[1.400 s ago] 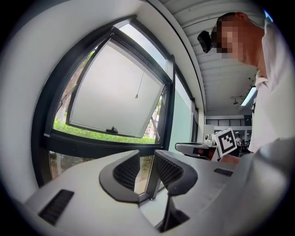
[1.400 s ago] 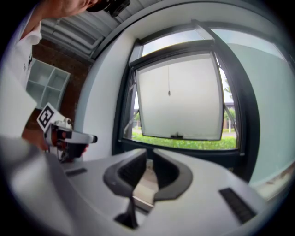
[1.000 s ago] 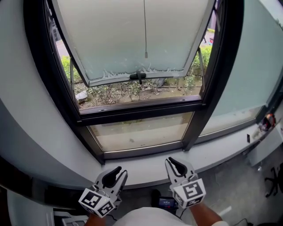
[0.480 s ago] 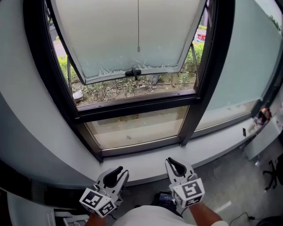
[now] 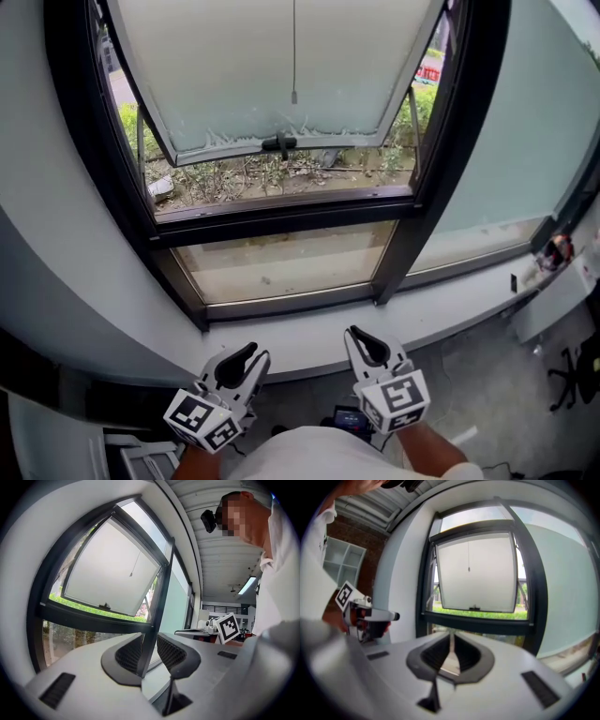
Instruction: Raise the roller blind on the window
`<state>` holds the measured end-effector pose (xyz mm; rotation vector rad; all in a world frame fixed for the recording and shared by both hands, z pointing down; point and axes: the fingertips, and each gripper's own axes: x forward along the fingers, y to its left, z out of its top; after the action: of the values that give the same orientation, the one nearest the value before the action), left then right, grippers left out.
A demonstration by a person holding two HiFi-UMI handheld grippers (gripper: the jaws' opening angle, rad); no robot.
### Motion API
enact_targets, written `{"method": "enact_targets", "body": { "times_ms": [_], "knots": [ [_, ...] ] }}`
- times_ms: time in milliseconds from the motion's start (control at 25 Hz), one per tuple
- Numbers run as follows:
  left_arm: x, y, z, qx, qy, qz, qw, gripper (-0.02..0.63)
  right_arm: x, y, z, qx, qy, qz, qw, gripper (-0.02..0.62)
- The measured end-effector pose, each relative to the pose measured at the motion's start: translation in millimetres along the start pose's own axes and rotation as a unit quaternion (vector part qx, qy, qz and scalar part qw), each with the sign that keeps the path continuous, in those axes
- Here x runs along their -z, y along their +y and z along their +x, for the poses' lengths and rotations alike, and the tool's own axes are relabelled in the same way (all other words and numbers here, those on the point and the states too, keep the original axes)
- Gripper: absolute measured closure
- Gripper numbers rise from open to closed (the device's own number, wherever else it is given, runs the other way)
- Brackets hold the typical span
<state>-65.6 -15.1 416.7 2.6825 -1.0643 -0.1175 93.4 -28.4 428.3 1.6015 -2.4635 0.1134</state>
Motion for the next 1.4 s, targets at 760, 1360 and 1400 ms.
{"method": "enact_targets", "body": {
  "times_ms": [760, 1360, 1400],
  "knots": [
    [14.7, -32.2, 22.0, -0.007, 0.017, -0.003, 0.9998, 0.494, 27.4, -13.0, -7.4, -0.038, 0.043, -0.005, 0.998, 0.572],
    [20.5, -41.4, 26.7, 0.004, 0.024, -0.004, 0.9997, 0.494, 41.6, -13.3, -10.7, -0.038, 0.067, -0.008, 0.997, 0.572],
    [20.5, -42.0, 26.9, 0.005, 0.025, -0.004, 0.9997, 0.494, 41.7, -14.1, -10.9, -0.036, 0.068, -0.007, 0.997, 0.572]
  ]
}}
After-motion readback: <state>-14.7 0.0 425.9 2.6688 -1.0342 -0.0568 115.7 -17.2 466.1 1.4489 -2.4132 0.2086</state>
